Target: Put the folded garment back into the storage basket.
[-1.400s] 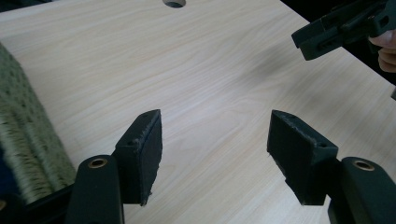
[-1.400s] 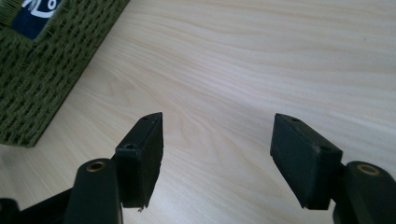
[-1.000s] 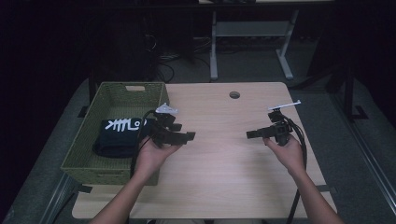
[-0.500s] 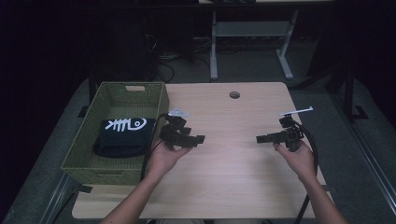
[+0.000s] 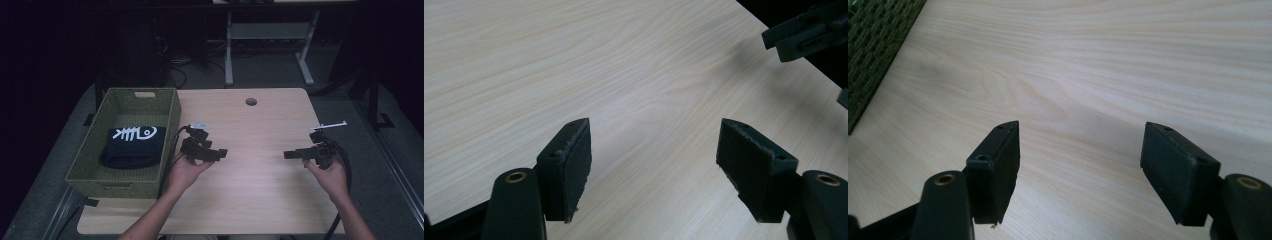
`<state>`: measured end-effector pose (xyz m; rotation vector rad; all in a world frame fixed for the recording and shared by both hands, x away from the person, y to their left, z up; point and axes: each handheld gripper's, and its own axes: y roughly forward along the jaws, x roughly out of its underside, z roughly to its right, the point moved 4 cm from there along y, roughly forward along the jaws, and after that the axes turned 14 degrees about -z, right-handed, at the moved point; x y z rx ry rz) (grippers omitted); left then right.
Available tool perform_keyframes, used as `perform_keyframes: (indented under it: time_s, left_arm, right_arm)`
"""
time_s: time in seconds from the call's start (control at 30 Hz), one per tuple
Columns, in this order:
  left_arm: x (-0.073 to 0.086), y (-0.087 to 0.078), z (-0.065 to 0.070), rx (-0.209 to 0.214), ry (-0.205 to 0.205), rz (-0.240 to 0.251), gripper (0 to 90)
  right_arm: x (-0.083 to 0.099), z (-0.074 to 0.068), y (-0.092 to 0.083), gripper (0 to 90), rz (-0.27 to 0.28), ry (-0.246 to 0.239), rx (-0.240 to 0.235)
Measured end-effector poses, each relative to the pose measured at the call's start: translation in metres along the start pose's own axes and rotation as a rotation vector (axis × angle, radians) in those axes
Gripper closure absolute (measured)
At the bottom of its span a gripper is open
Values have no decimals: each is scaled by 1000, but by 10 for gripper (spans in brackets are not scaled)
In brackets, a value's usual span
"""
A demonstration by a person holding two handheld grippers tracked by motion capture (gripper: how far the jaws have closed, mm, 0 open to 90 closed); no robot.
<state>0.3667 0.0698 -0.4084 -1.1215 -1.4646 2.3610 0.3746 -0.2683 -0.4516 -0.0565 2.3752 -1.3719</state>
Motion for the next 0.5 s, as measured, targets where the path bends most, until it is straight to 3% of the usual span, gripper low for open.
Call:
perform_keyframes:
  time_s: [0.5]
  left_arm:
    - [1,13,5,16,4,-8,289]
  right_arm:
    - [18,15,-3,309,-2,17,9]
